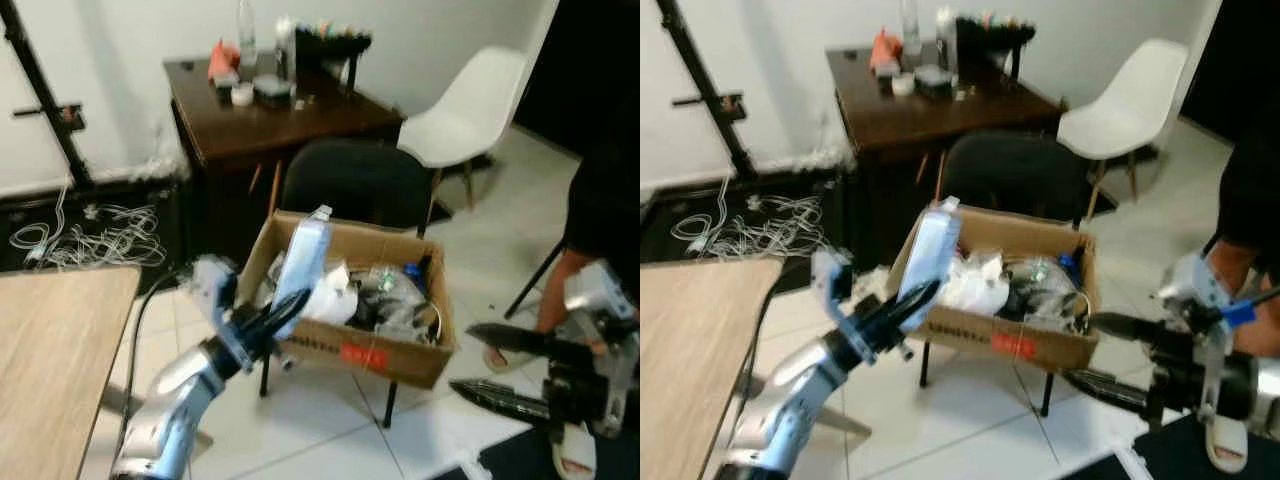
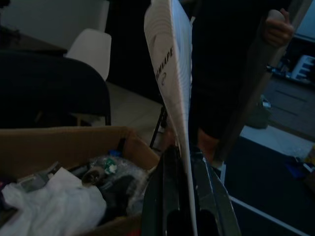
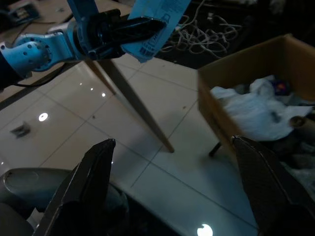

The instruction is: Picking trash to rubbish bin

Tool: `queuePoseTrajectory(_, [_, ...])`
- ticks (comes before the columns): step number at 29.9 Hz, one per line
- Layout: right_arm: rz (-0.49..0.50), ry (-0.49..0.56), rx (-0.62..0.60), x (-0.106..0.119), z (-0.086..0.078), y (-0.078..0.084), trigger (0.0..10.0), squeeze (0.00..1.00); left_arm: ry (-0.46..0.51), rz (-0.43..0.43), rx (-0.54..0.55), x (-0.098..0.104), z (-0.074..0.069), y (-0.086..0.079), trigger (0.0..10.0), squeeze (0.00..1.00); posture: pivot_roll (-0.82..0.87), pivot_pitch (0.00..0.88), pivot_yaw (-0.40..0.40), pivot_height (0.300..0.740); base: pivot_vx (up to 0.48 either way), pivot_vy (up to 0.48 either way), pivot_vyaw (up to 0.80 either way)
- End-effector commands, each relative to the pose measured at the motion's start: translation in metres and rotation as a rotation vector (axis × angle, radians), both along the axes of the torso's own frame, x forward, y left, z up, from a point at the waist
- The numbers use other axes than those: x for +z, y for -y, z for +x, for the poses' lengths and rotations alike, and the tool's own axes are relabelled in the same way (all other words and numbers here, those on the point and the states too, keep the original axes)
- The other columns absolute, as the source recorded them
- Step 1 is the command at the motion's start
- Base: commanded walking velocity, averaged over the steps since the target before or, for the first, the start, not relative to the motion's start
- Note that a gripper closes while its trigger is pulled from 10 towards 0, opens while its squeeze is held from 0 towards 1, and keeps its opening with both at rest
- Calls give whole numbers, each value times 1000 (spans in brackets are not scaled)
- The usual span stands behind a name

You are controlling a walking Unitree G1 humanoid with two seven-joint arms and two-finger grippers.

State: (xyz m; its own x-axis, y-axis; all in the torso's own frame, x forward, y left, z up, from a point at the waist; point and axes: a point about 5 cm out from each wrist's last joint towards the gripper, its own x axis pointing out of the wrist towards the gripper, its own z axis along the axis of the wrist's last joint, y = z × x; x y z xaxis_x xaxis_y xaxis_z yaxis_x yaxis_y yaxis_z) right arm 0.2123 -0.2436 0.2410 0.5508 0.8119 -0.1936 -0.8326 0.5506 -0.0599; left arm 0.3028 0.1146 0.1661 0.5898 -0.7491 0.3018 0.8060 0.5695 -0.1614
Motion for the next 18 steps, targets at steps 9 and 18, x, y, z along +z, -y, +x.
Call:
queuePoseTrajectory(9, [-34, 0, -12, 2, -3, 3, 10000, 0, -7, 4, -35, -3, -3, 6, 10000, 0, -212, 165, 48, 740, 464, 0, -245])
queuePoseTrajectory(18, [-42, 13, -34, 1, 0, 4, 10000, 0, -16, 19, -56, -5, -5, 11, 10000, 0, -212, 166, 49, 740, 290, 0, -326])
